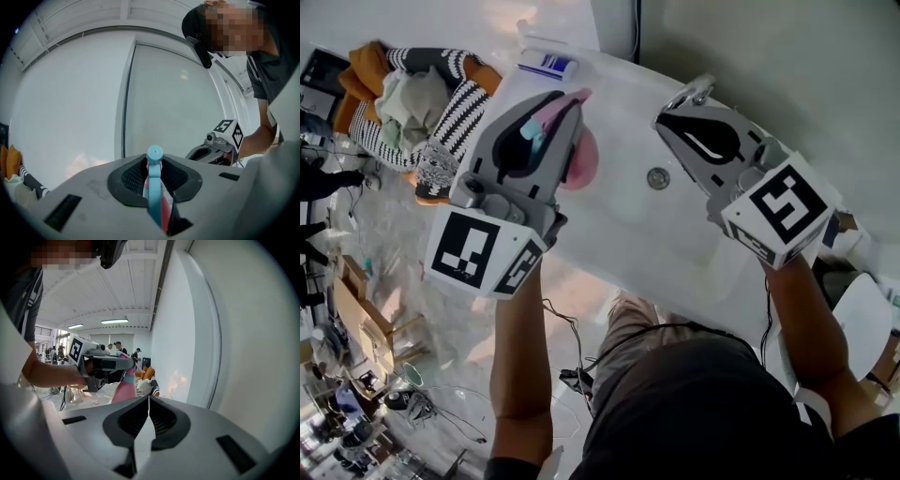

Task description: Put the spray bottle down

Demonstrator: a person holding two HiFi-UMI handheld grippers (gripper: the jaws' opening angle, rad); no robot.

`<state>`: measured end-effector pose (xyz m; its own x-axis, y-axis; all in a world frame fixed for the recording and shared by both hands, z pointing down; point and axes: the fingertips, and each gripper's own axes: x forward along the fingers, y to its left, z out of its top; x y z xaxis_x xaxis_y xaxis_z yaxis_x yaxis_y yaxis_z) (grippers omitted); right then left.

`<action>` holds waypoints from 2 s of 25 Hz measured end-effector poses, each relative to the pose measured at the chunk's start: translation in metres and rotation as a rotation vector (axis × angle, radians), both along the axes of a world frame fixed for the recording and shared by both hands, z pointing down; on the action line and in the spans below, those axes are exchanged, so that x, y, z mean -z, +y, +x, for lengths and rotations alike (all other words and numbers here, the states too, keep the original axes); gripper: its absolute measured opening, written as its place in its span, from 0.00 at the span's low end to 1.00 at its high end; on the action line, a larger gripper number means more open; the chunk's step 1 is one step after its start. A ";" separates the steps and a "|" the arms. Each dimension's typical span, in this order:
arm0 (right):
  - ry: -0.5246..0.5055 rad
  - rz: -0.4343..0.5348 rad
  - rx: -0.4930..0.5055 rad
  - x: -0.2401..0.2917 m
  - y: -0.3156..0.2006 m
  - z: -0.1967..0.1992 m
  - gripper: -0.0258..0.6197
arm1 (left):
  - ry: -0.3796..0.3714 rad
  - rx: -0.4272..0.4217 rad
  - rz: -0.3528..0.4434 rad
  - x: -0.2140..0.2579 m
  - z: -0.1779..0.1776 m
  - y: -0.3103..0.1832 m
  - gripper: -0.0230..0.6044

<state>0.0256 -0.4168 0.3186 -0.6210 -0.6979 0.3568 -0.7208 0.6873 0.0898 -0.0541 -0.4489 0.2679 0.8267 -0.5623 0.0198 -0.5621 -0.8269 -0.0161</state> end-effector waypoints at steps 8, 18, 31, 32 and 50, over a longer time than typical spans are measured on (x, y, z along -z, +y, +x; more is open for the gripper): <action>-0.010 -0.025 -0.011 -0.008 -0.028 -0.014 0.05 | 0.011 -0.018 -0.015 -0.009 -0.011 -0.031 0.14; 0.011 -0.051 -0.018 -0.021 -0.048 -0.036 0.05 | 0.040 -0.049 -0.020 -0.023 -0.025 -0.061 0.14; 0.003 -0.084 0.013 -0.030 -0.077 -0.058 0.05 | 0.058 -0.052 -0.045 -0.047 -0.032 -0.098 0.14; -0.001 -0.084 0.014 -0.030 -0.079 -0.060 0.05 | 0.057 -0.053 -0.046 -0.048 -0.034 -0.100 0.14; -0.031 -0.133 0.063 -0.049 -0.119 -0.101 0.05 | 0.060 -0.036 -0.065 -0.079 -0.057 -0.147 0.14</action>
